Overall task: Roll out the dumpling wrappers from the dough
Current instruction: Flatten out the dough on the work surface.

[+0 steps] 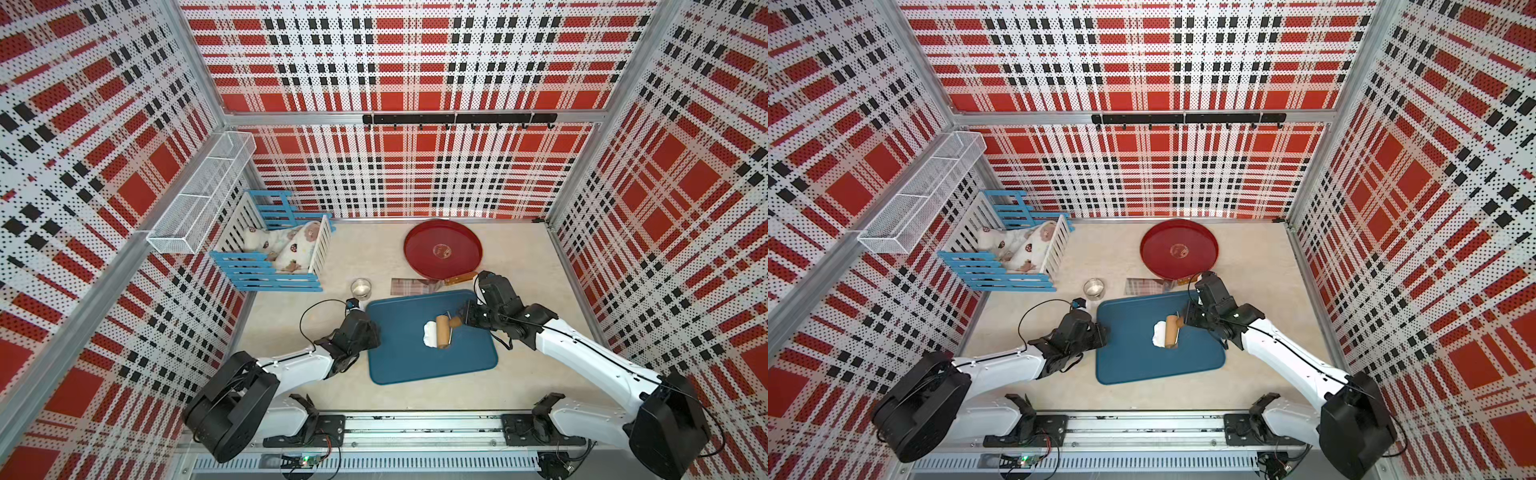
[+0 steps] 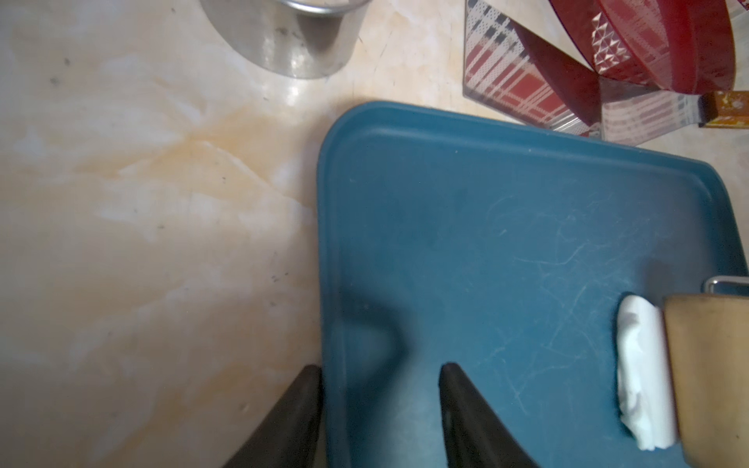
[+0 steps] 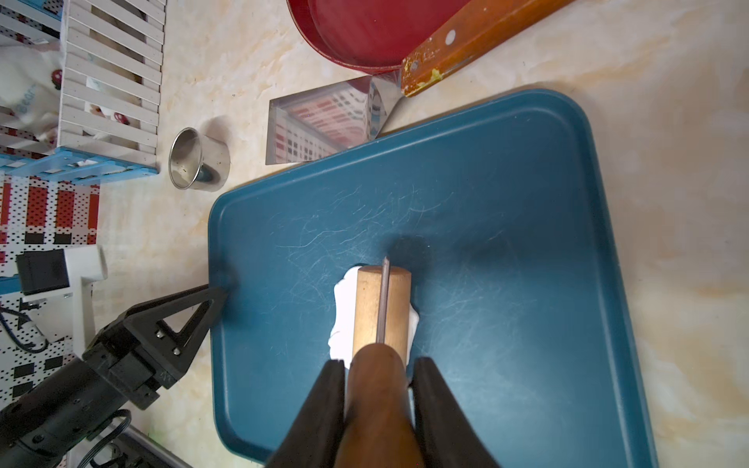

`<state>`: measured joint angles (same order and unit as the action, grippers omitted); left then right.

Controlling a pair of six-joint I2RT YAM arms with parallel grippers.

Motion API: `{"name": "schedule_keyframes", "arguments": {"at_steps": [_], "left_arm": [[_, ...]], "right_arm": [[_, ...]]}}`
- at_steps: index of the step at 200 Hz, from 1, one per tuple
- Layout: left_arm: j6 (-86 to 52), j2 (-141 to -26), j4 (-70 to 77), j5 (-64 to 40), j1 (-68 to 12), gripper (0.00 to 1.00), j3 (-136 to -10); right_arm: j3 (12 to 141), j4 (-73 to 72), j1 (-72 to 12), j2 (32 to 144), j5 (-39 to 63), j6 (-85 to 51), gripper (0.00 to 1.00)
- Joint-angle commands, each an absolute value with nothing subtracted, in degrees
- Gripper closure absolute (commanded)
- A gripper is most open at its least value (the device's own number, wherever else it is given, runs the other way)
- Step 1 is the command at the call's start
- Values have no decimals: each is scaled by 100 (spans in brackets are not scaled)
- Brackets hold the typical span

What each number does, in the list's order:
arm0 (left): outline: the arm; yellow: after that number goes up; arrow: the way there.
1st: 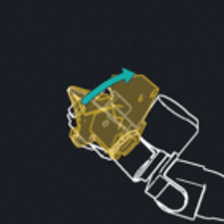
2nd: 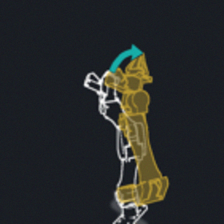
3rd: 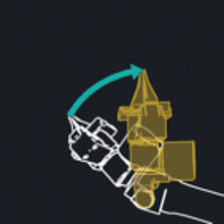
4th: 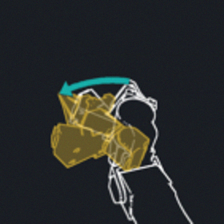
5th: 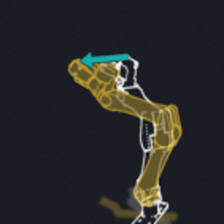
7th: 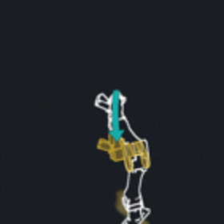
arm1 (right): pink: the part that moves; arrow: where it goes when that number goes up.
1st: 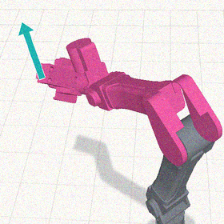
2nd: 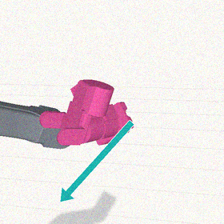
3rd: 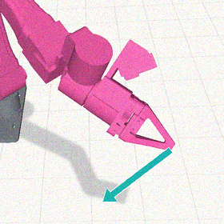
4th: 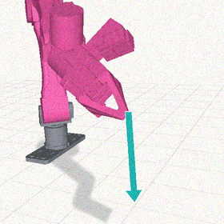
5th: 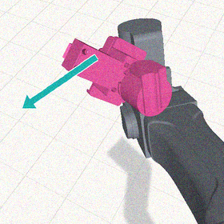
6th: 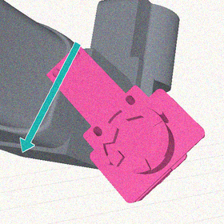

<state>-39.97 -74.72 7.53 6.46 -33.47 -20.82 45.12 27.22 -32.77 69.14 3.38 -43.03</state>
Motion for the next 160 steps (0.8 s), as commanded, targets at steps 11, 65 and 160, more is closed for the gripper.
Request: {"name": "schedule_keyframes", "arguments": {"at_steps": [11, 65, 160], "left_arm": [[-3804, -7633, 729, 746, -3190, 53, -2261], [-3729, -7848, 765, 824, -3106, 69, -2324], [-3761, -8095, 940, 1134, -2971, 100, -2349]], "right_arm": [[4175, 3990, -3592, 7603, 21, -4091, 100], [4412, 3759, -3944, 8023, 2, -4281, 100], [4443, 3705, -3921, 7839, -160, -4347, 100]]}}
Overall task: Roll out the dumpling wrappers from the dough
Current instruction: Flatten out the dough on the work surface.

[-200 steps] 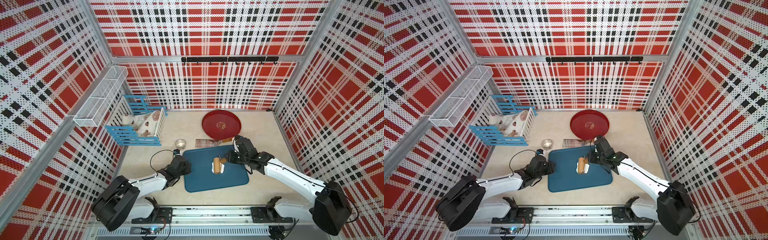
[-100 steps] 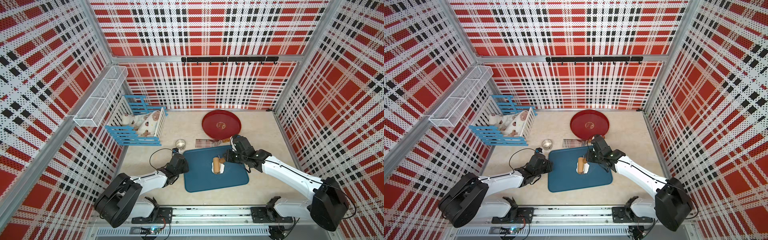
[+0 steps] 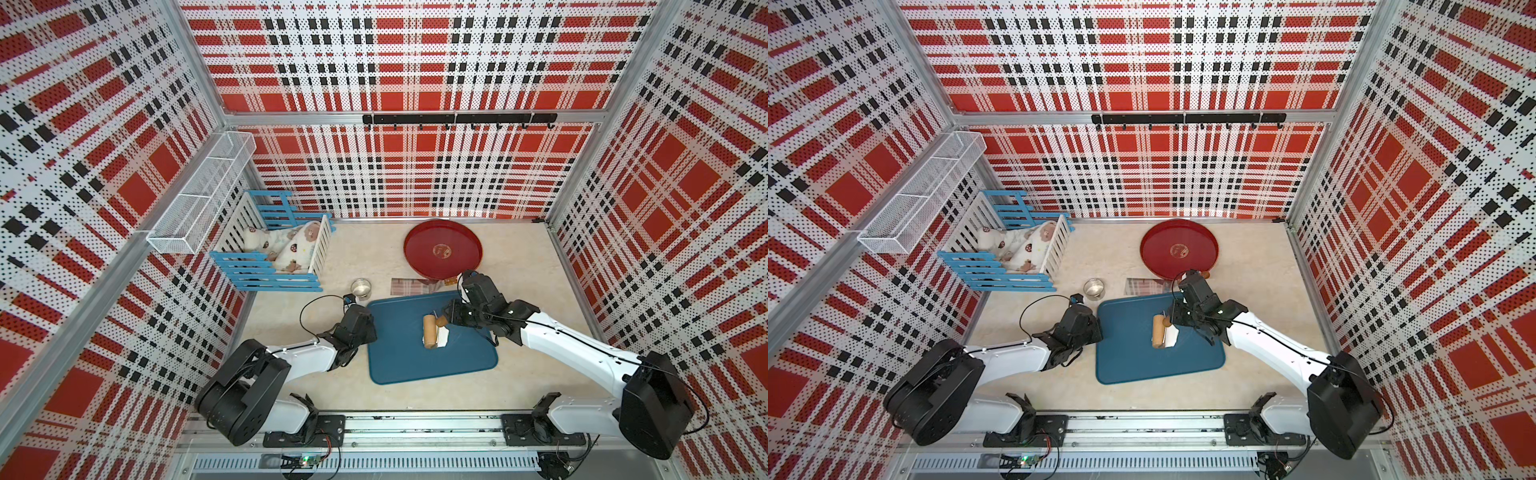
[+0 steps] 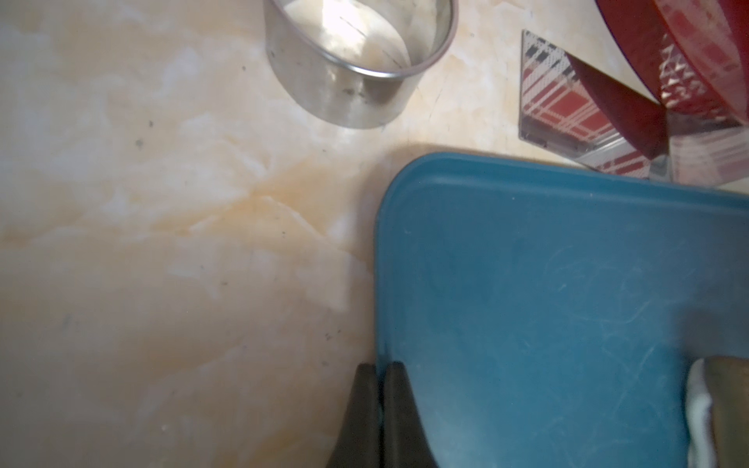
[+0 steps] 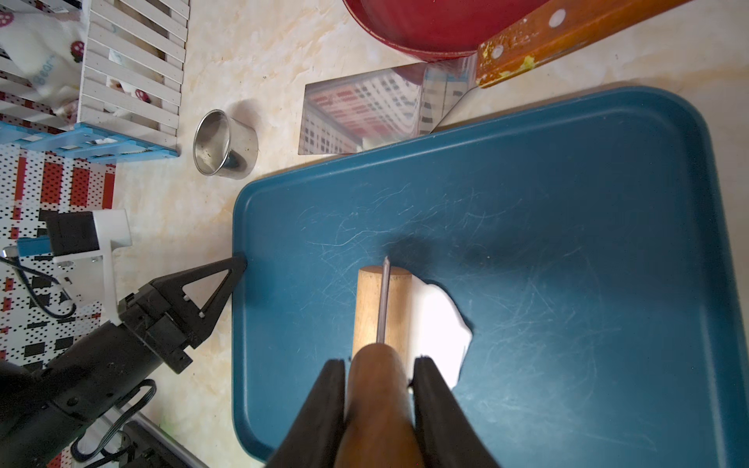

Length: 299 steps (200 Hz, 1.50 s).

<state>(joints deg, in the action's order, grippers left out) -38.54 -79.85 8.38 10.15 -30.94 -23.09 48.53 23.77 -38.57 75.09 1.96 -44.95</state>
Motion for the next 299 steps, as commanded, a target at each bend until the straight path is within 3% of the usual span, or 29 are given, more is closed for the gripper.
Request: {"name": "schedule_keyframes", "arguments": {"at_steps": [1, 87, 176, 250, 299], "left_arm": [[-3761, -8095, 945, 1134, -2967, 100, -2348], [-3797, -8013, 1218, 1171, -2453, 100, -2254], [-3824, -7995, 1465, 899, -2417, 100, -2086], [-3885, -7871, 1534, 874, -2419, 100, -1969], [-3886, -7845, 1574, 879, -2424, 100, -1940]], "right_arm": [[4445, 3698, -3925, 7839, -159, -4349, 100], [4733, 3093, -4073, 8338, 221, -4509, 100], [4456, 3964, -3574, 7461, -218, -4022, 100], [4808, 3436, -4208, 8657, 161, -4307, 100], [4783, 3679, -4156, 8486, -125, -4338, 100]]}}
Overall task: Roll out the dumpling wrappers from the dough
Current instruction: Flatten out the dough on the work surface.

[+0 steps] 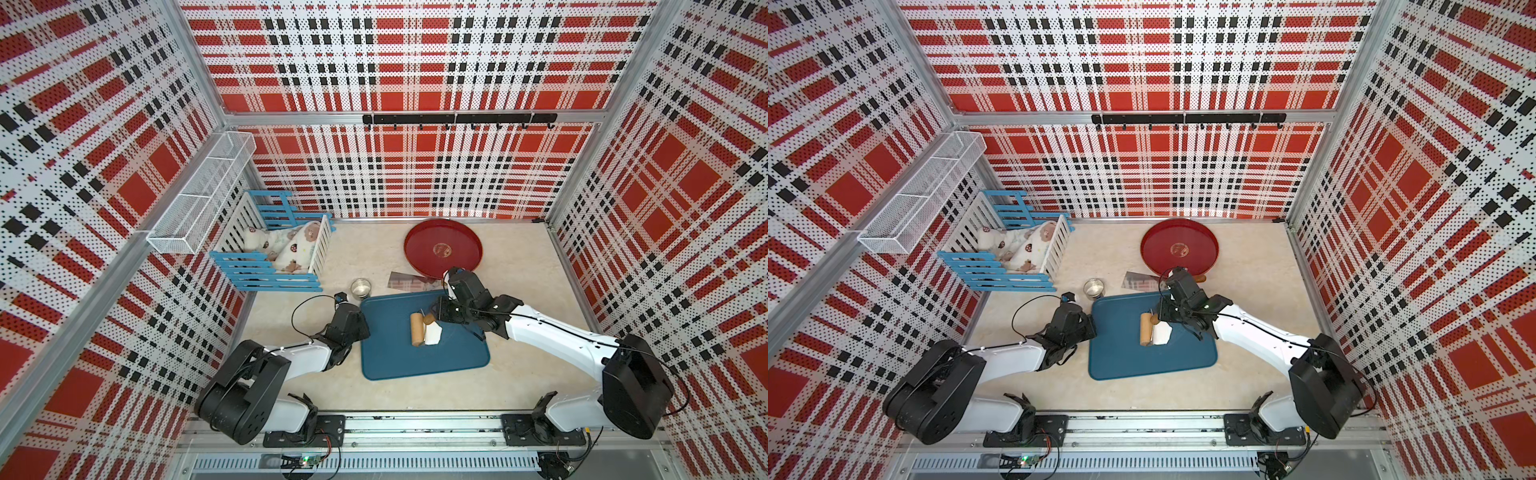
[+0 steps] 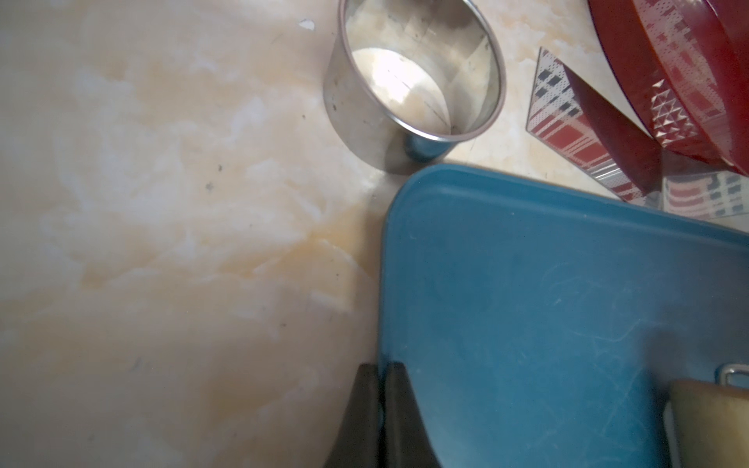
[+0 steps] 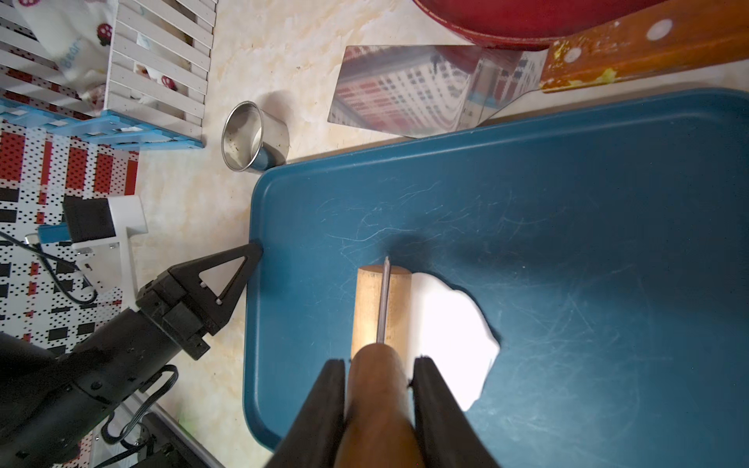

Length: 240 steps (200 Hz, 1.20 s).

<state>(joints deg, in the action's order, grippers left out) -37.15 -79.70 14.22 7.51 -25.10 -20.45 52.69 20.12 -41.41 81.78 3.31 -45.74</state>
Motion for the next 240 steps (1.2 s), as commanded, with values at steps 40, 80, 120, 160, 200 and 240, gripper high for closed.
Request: {"name": "schedule_keyframes", "arguments": {"at_steps": [40, 80, 120, 160, 200, 240], "left_arm": [[-3894, -7799, 1604, 900, -2425, 100, -1903], [-3902, -7748, 1617, 899, -2417, 100, -1872], [-3911, -7727, 1633, 896, -2416, 100, -1855], [-3920, -7693, 1617, 907, -2417, 100, -1846], [-3954, -7666, 1584, 997, -2416, 100, -1854], [-4070, -7484, 1697, 1090, -2325, 100, -1688]], "right_arm": [[4589, 4043, -3675, 7874, -284, -4126, 100], [4551, 4022, -3655, 7849, -78, -3989, 100], [4693, 3604, -4115, 8481, 119, -4246, 100], [4678, 3638, -4123, 8538, -10, -4327, 100], [4466, 4040, -3704, 7998, -231, -4144, 100], [4342, 4372, -3437, 7516, -404, -3974, 100]]}}
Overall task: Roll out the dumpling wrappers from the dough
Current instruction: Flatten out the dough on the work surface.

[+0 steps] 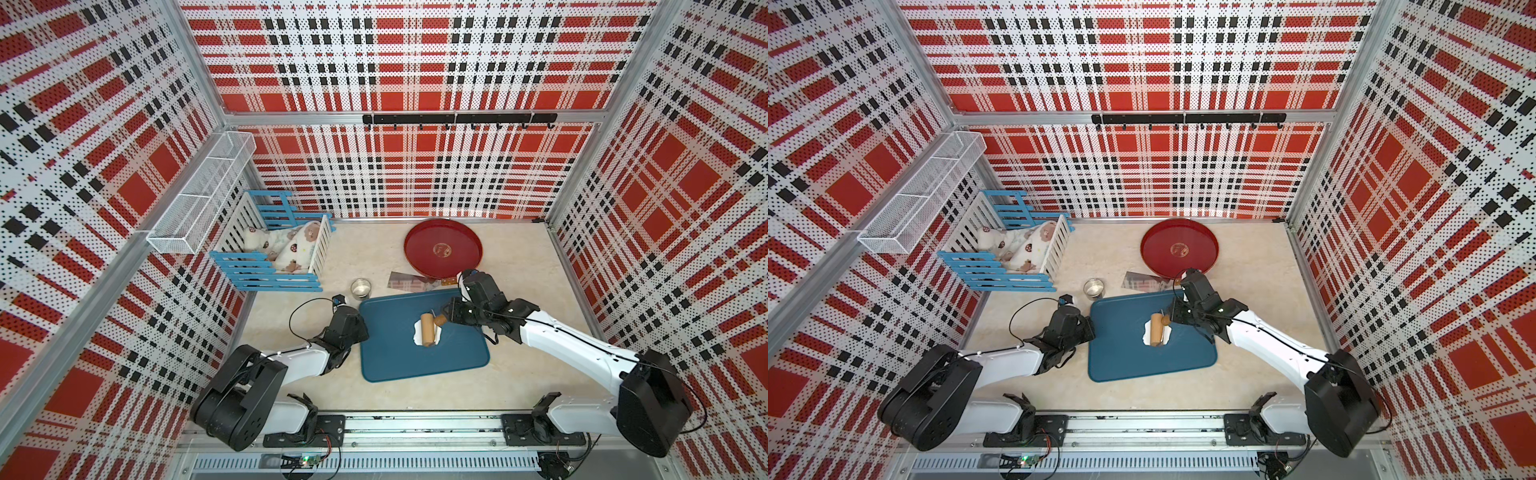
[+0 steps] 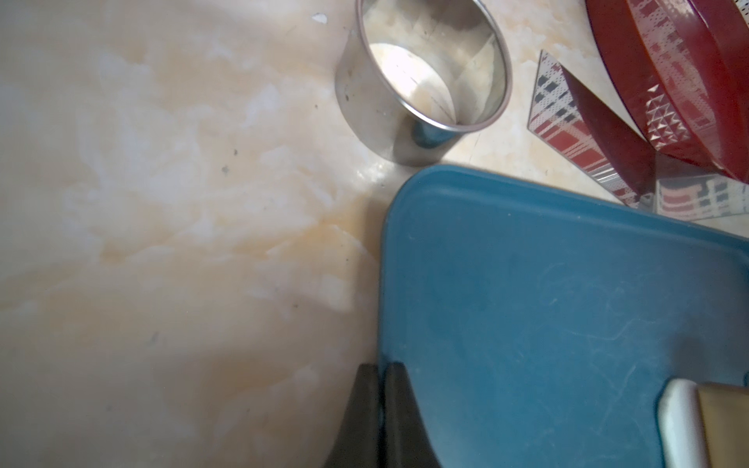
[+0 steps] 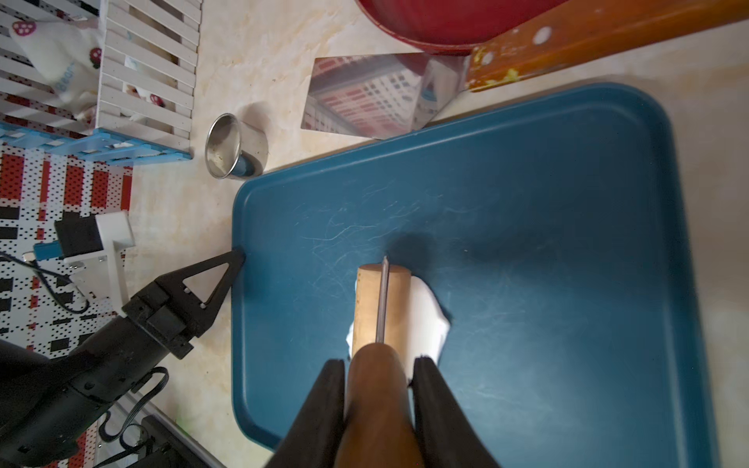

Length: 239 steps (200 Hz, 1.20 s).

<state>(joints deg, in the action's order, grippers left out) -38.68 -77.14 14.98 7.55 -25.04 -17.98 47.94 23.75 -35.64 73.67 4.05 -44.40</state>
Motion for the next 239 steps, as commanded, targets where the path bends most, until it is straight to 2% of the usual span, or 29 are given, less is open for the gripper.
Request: {"name": "schedule_keyframes", "arguments": {"at_steps": [1, 86, 175, 203, 239], "left_arm": [[-4070, -7482, 1696, 1090, -2323, 100, -1688], [-4052, -7556, 1716, 973, -2303, 100, -1723], [-4069, -7438, 1723, 1022, -2232, 100, -1679], [-4061, -7451, 1750, 995, -2232, 100, -1674], [-4074, -7470, 1766, 972, -2228, 100, -1670]], "right_arm": [[4342, 4375, -3437, 7516, -400, -3973, 100], [4365, 3652, -3968, 8455, 44, -4231, 100], [4237, 4349, -3313, 7504, -282, -3885, 100], [4186, 3979, -3414, 7810, 58, -3932, 100], [4344, 3646, -3930, 8483, 158, -4156, 100]]}}
